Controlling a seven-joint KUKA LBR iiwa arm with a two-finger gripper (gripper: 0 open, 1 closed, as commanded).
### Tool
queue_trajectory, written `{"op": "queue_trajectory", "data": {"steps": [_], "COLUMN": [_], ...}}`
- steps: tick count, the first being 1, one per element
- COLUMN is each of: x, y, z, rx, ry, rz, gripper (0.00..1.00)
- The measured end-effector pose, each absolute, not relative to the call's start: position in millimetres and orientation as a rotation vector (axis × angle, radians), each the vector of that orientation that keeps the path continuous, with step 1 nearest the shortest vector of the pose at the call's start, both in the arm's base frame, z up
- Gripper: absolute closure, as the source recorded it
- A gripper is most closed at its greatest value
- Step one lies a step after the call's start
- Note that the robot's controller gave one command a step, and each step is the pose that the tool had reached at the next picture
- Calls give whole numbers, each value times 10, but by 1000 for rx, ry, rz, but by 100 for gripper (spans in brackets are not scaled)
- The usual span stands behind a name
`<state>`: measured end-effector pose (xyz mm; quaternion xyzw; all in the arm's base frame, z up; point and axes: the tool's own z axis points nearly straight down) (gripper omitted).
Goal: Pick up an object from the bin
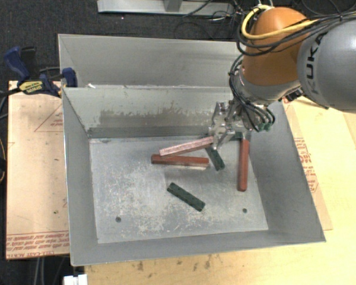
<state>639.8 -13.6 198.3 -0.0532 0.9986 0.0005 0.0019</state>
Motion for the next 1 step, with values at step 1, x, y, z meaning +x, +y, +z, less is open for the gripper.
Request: {"op": "queue_trajectory", "data": {"steps": [1], "x": [6398], "y": [-179], "z": [2164], "rx": [-310], "ry": [3130], "rz": [4], "gripper": [100]}}
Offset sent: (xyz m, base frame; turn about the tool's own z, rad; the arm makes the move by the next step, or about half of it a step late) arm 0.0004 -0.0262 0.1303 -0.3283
